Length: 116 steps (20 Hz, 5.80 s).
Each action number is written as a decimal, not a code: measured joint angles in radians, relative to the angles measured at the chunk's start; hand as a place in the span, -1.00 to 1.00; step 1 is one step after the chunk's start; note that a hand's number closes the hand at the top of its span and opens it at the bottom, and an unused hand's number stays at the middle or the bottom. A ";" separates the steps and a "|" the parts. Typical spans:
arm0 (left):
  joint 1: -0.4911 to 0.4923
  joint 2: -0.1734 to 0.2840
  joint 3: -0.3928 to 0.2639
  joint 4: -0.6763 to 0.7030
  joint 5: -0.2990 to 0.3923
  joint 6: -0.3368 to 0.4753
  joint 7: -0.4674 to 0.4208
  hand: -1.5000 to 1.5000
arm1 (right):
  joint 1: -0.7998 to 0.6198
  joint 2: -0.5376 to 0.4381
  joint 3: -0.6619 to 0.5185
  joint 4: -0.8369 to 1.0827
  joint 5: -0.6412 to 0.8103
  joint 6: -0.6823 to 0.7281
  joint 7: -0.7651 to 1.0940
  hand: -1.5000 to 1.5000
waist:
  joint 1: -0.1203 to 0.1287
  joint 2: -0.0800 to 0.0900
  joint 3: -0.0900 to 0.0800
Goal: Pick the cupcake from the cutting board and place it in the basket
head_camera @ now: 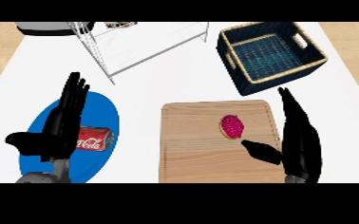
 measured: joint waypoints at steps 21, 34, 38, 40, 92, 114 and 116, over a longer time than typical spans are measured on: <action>0.000 -0.027 -0.023 -0.035 -0.021 0.002 0.016 0.00 | -0.238 0.174 0.039 -0.225 0.014 0.655 0.447 -1.00 | 0.039 0.014 0.012; 0.008 -0.052 -0.031 -0.053 -0.048 -0.005 0.029 0.00 | -0.189 0.274 0.052 -0.180 0.103 0.709 0.399 -1.00 | 0.040 0.017 0.016; 0.016 -0.053 -0.023 -0.066 -0.053 -0.008 0.035 0.00 | -0.186 0.279 0.052 -0.128 0.128 0.692 0.386 -1.00 | 0.042 0.017 0.016; 0.021 -0.059 -0.019 -0.065 -0.053 -0.011 0.029 0.00 | -0.178 0.281 0.052 -0.107 0.149 0.682 0.377 -1.00 | 0.042 0.018 0.016; 0.042 -0.174 0.090 -0.098 -0.170 -0.131 0.076 0.00 | -0.166 0.274 -0.052 0.317 0.124 0.496 0.199 1.00 | 0.041 0.017 0.016; 0.018 -0.196 0.115 -0.090 -0.188 -0.155 0.091 0.00 | -0.250 0.176 0.255 0.411 0.193 0.444 -0.435 1.00 | 0.045 0.016 0.014; 0.025 -0.196 0.116 -0.088 -0.194 -0.153 0.086 0.00 | -0.228 0.172 0.247 0.345 0.162 0.440 -0.469 1.00 | 0.041 0.016 0.015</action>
